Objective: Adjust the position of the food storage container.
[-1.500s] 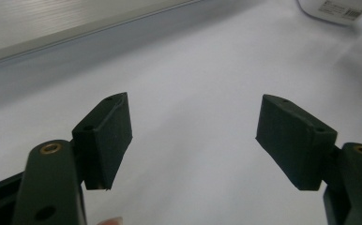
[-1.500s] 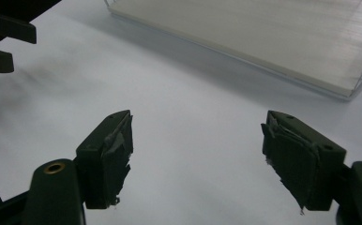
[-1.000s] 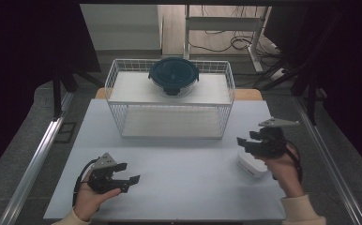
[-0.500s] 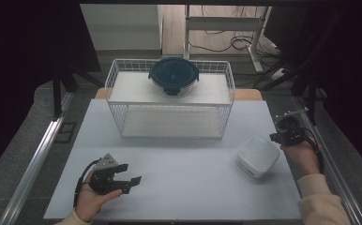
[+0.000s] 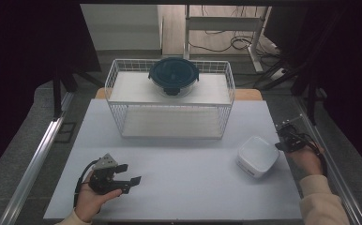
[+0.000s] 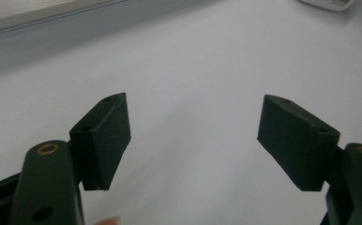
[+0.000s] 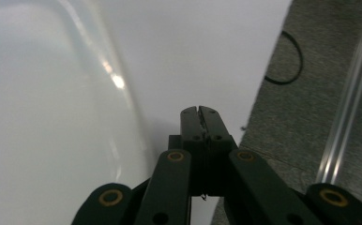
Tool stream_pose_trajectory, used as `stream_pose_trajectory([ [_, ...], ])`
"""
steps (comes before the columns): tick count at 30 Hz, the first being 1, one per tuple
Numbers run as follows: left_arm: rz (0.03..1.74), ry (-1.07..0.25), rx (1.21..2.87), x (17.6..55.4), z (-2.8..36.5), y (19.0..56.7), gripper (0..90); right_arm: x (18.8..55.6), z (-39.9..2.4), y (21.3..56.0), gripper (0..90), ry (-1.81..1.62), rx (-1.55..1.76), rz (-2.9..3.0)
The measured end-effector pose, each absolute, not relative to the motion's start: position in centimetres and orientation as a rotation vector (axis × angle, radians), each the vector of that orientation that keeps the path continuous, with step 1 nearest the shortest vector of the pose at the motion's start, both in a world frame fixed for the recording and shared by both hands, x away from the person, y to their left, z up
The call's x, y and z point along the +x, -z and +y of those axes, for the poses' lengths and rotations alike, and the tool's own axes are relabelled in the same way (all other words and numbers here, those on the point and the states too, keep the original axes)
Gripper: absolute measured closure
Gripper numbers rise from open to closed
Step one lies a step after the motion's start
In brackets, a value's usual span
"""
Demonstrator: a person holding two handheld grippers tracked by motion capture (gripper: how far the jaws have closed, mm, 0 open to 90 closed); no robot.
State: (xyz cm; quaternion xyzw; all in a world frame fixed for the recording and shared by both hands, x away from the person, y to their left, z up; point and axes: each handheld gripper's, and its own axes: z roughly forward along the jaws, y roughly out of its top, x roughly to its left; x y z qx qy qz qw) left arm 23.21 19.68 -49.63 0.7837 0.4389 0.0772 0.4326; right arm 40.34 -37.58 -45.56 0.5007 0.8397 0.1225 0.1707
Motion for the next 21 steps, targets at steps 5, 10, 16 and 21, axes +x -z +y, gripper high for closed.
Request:
stream_pose_trajectory([
  [5, 1.079, -0.155, 1.935, 23.2, 19.4, 49.4, 25.1, 39.0, -36.3, 45.1, 89.5, -0.381, 1.383, 2.447],
  [10, 1.084, -0.155, 1.934, 23.2, 19.5, 49.5, 25.1, 37.4, -34.2, 45.3, 89.5, -0.408, 1.349, 2.507],
  [16, 1.087, -0.158, 1.934, 23.2, 19.5, 49.5, 25.2, 35.4, -31.0, 46.1, 89.5, -0.425, 1.28, 2.572],
  [21, 1.089, -0.16, 1.937, 23.1, 19.6, 49.5, 25.3, 33.7, -28.1, 46.3, 89.5, -0.44, 1.169, 2.65],
])
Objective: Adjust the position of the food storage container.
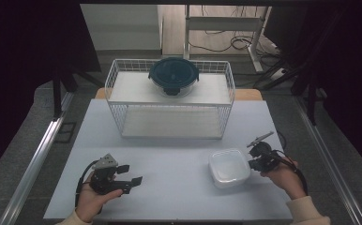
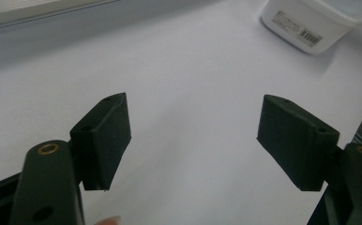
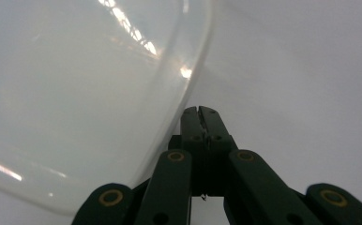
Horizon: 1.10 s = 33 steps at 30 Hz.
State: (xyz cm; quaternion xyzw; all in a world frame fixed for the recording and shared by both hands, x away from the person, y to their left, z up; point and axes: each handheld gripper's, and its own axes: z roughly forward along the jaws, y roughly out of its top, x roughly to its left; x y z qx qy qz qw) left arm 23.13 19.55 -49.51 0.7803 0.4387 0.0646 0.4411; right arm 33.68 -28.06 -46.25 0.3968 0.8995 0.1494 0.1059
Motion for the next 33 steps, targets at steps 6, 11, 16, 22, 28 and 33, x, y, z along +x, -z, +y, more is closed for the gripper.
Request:
stream_pose_trajectory([
  [6, 1.094, -0.159, 1.936, 23.2, 19.7, 49.6, 25.3, 32.3, -25.1, 46.6, 89.4, -0.484, 1.059, 2.704],
  [11, 1.099, -0.159, 1.934, 23.3, 19.8, 49.6, 25.3, 31.8, -23.4, 46.8, 89.4, -0.513, 0.992, 2.725],
  [16, 1.099, -0.159, 1.934, 23.3, 19.8, 49.7, 25.4, 31.3, -21.7, 46.9, 89.4, -0.531, 0.936, 2.751],
  [22, 1.11, -0.157, 1.929, 23.4, 20.0, 49.7, 25.4, 30.8, -19.3, 47.0, 89.4, -0.565, 0.863, 2.789],
  [28, 1.119, -0.164, 1.926, 23.4, 20.1, 49.8, 25.5, 30.2, -16.2, 47.1, 89.4, -0.613, 0.759, 2.823],
  [33, 1.127, -0.163, 1.925, 23.6, 20.3, 50.0, 25.6, 29.8, -14.7, 47.4, 89.4, -0.628, 0.721, 2.837],
])
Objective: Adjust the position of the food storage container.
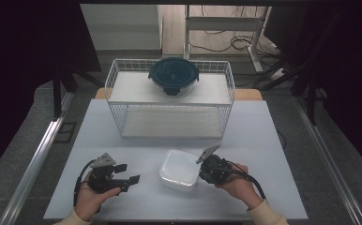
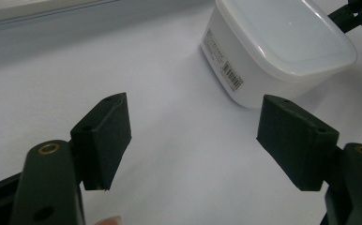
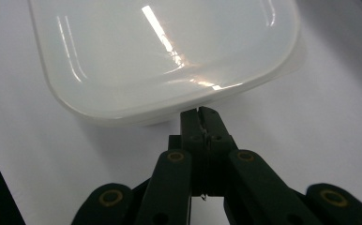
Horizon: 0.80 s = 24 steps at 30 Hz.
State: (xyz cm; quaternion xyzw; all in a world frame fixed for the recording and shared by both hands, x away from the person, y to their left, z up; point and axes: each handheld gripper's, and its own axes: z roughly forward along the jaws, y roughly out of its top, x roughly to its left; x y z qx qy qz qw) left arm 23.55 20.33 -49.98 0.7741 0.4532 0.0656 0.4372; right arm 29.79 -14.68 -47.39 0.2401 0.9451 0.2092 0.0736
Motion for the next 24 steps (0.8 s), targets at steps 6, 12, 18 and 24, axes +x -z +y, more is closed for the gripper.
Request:
stream_pose_trajectory([
  [6, 1.131, -0.163, 1.924, 23.6, 20.4, 50.0, 25.6, 29.5, -14.0, 47.8, 89.4, -0.645, 0.707, 2.849],
  [12, 1.131, -0.162, 1.927, 23.6, 20.4, 50.1, 25.6, 29.1, -13.1, 47.9, 89.4, -0.668, 0.686, 2.864],
  [18, 1.139, -0.165, 1.92, 23.7, 20.6, 50.1, 25.6, 28.8, -12.8, 47.2, 89.4, -0.677, 0.664, 2.858],
  [24, 1.132, -0.171, 1.927, 23.8, 20.6, 50.1, 25.6, 31.0, -14.6, 44.1, 89.4, -0.732, 0.751, 2.751],
])
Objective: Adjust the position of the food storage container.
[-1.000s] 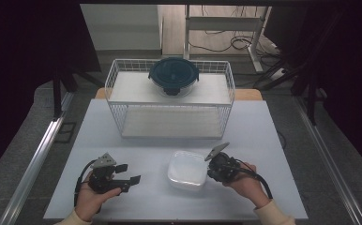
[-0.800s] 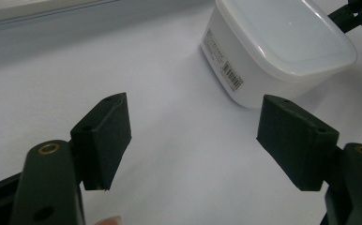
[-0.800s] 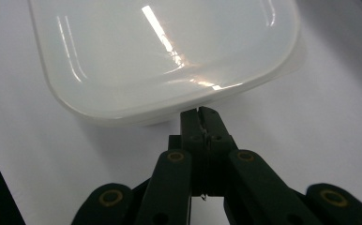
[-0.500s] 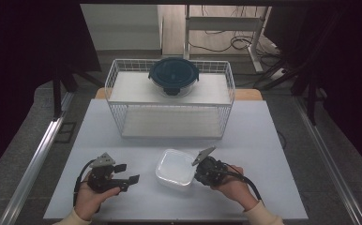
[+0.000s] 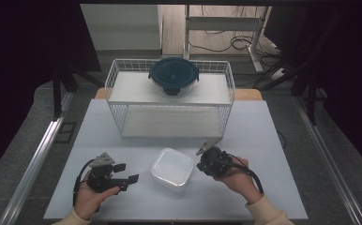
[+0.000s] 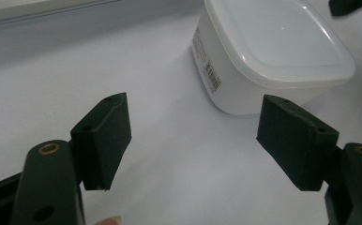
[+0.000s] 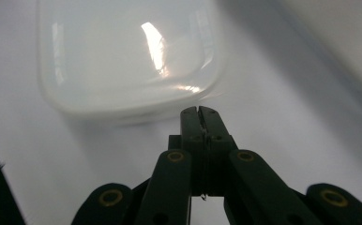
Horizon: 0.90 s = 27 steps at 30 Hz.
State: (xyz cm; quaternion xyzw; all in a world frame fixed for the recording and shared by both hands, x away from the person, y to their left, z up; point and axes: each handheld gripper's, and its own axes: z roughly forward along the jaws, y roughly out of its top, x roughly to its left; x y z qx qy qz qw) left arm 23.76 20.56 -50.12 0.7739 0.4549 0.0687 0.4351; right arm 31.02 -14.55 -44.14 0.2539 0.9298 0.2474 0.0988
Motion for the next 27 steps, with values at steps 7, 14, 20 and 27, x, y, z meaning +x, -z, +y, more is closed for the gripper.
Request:
stream_pose_trajectory([
  [7, 1.137, -0.164, 1.917, 23.7, 20.6, 50.1, 25.6, 35.0, -13.1, 44.4, 89.2, -0.645, 0.724, 2.694],
  [14, 1.136, -0.165, 1.917, 23.6, 20.8, 50.1, 25.6, 36.5, -11.5, 46.1, 89.3, -0.619, 0.689, 2.771],
  [20, 1.137, -0.167, 1.919, 23.7, 20.8, 50.2, 25.6, 35.1, -11.2, 46.2, 89.4, -0.576, 0.622, 2.78],
  [27, 1.148, -0.172, 1.915, 23.8, 21.0, 50.3, 25.7, 33.0, -11.3, 46.3, 89.4, -0.586, 0.583, 2.815],
])
